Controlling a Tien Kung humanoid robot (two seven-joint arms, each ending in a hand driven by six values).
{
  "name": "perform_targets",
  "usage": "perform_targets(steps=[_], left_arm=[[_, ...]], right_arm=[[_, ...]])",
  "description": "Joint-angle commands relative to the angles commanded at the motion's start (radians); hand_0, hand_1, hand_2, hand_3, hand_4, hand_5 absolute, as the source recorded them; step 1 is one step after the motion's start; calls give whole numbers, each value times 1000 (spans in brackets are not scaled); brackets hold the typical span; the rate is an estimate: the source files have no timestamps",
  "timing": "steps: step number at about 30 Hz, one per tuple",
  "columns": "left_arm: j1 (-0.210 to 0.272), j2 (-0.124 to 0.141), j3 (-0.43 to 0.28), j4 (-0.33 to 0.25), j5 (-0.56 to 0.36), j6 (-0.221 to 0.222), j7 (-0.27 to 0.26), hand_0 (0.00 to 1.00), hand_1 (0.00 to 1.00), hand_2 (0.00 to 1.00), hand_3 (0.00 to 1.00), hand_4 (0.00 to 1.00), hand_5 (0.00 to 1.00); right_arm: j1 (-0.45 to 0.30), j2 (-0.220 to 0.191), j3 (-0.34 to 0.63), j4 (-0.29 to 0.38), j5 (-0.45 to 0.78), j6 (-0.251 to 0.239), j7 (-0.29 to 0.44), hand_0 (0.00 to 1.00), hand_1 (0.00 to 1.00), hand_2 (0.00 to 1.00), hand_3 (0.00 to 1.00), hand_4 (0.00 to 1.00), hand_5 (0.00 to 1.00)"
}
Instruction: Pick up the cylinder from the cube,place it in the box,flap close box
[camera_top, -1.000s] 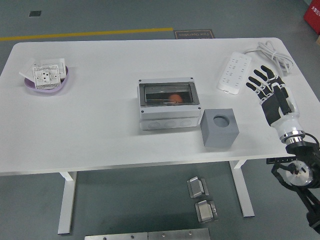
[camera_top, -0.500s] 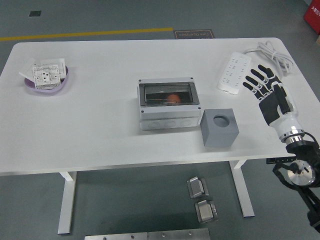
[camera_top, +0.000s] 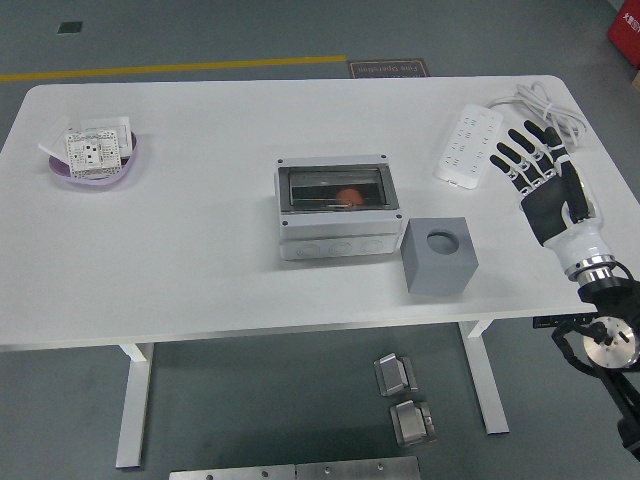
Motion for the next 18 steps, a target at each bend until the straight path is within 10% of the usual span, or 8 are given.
perform_targets(steps=[18], left_arm=[[40, 23, -34, -15, 38, 1, 58, 634, 692, 623, 630, 699, 266]], right_arm=[[-10, 9, 14, 11, 60, 33, 9, 751, 688, 726, 717, 782, 519]])
